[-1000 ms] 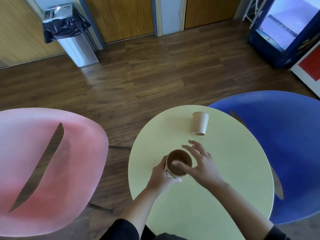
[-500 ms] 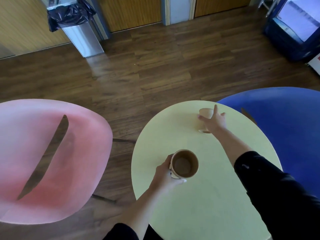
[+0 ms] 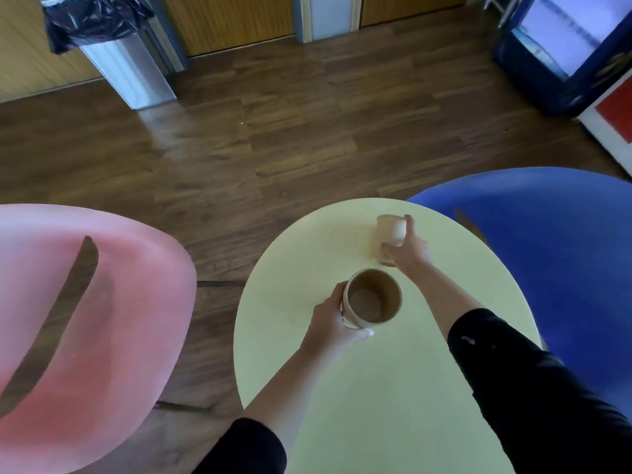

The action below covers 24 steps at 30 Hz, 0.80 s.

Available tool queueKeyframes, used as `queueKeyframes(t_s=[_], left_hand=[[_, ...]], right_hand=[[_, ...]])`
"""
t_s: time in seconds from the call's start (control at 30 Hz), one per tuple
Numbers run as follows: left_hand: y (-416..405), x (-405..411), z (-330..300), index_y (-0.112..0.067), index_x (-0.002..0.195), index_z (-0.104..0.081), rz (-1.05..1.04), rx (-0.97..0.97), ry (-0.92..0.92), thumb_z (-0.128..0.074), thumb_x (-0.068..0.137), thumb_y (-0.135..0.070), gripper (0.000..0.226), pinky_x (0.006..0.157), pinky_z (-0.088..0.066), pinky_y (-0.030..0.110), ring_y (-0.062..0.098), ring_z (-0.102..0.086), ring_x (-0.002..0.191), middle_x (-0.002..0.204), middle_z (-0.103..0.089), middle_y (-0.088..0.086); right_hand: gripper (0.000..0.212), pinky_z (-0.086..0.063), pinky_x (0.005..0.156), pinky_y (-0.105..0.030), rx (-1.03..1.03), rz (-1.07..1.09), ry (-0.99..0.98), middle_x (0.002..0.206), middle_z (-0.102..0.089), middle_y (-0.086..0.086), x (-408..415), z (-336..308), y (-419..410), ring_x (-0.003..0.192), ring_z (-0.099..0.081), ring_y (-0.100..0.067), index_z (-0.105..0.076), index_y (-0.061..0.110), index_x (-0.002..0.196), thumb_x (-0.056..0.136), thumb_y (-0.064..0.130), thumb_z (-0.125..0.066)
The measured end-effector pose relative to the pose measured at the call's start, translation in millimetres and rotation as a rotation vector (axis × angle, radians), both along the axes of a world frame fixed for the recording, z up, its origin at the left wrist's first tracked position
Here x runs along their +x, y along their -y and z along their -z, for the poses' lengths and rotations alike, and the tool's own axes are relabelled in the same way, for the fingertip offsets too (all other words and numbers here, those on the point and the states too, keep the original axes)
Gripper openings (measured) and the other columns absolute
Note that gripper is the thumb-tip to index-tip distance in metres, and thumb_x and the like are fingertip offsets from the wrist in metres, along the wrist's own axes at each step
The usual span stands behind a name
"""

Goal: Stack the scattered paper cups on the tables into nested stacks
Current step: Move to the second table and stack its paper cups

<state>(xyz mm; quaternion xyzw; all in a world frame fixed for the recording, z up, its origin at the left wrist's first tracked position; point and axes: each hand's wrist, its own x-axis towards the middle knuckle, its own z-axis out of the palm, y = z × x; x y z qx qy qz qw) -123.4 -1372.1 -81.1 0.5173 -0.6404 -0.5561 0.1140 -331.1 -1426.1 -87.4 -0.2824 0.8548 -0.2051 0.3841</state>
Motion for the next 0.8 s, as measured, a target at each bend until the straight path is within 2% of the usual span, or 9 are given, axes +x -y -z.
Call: queueKeyframes(t_s=[0.13,0.23,0.33,0.4,0.47,0.57,0.67,0.8], left_hand=[[2,-1,2,-0.034,0.122,-0.053,-0.003,-0.009,0.009,-0.088,0.059,-0.015,0.075,0.074,-0.043,0.002,0.0,-0.064,0.091,0.097,-0.066,-0.021],[1,-1,3,-0.036,0.121,-0.053,-0.011,-0.007,0.006,-0.089,0.057,-0.015,0.076,0.081,-0.048,0.012,0.005,-0.066,0.095,0.101,-0.068,-0.018],[2,0,5,-0.034,0.12,-0.054,-0.015,-0.01,0.006,-0.09,0.056,-0.015,0.076,0.084,-0.052,0.018,0.008,-0.068,0.095,0.102,-0.07,-0.015],[3,0,5,-0.032,0.121,-0.054,-0.006,-0.027,0.014,-0.09,0.056,-0.015,0.076,0.085,-0.053,0.02,0.011,-0.069,0.094,0.101,-0.07,-0.013],[3,0,4,-0.031,0.121,-0.054,0.001,-0.036,0.02,-0.091,0.056,-0.014,0.076,0.084,-0.052,0.018,0.011,-0.068,0.094,0.101,-0.07,-0.012],[3,0,2,-0.032,0.122,-0.053,-0.001,-0.025,0.022,-0.091,0.056,-0.014,0.079,0.087,-0.053,0.02,0.009,-0.069,0.096,0.104,-0.07,-0.012],[3,1,1,-0.03,0.127,-0.052,0.022,-0.01,0.025,-0.09,0.058,-0.017,0.08,0.079,-0.051,0.013,0.003,-0.068,0.092,0.105,-0.072,-0.012],[3,-2,-6,-0.026,0.109,-0.056,0.007,0.013,0.054,-0.084,0.066,-0.011,0.054,0.064,-0.045,0.003,0.006,-0.066,0.085,0.09,-0.069,-0.015]], right_hand=[[0.082,-0.044,0.07,-0.035,-0.095,0.022,0.028,0.127,-0.048,-0.018,0,-9,-7,0.088,-0.049,-0.024,-0.006,0.032,0.15,0.089,0.02,-0.059],[0.081,-0.045,0.078,-0.035,-0.26,0.062,0.043,0.128,-0.048,-0.015,-3,-29,-16,0.095,-0.049,-0.022,-0.01,0.034,0.149,0.088,0.022,-0.062],[0.08,-0.046,0.072,-0.028,-0.431,0.031,-0.006,0.13,-0.049,-0.008,1,-62,-26,0.098,-0.058,-0.022,-0.013,0.035,0.147,0.086,0.025,-0.065],[0.081,-0.046,0.068,-0.017,-0.559,0.028,-0.02,0.13,-0.049,0.0,10,-85,-42,0.099,-0.061,-0.017,-0.018,0.035,0.146,0.084,0.026,-0.069],[0.082,-0.047,0.073,-0.01,-0.692,-0.006,-0.041,0.131,-0.048,0.007,23,-102,-62,0.102,-0.061,-0.01,-0.023,0.032,0.144,0.081,0.026,-0.074],[0.083,-0.051,0.084,-0.023,-0.818,-0.109,-0.087,0.136,-0.045,0.006,41,-103,-92,0.109,-0.059,-0.008,-0.028,0.026,0.139,0.074,0.023,-0.08],[0.08,-0.052,0.083,-0.03,-0.867,-0.253,-0.134,0.132,-0.044,-0.002,52,-87,-111,0.11,-0.059,-0.017,-0.029,0.023,0.133,0.071,0.026,-0.08],[0.076,-0.049,0.09,-0.037,-0.851,-0.367,-0.155,0.133,-0.045,-0.007,61,-70,-123,0.119,-0.052,-0.023,-0.027,0.025,0.133,0.072,0.027,-0.073]])
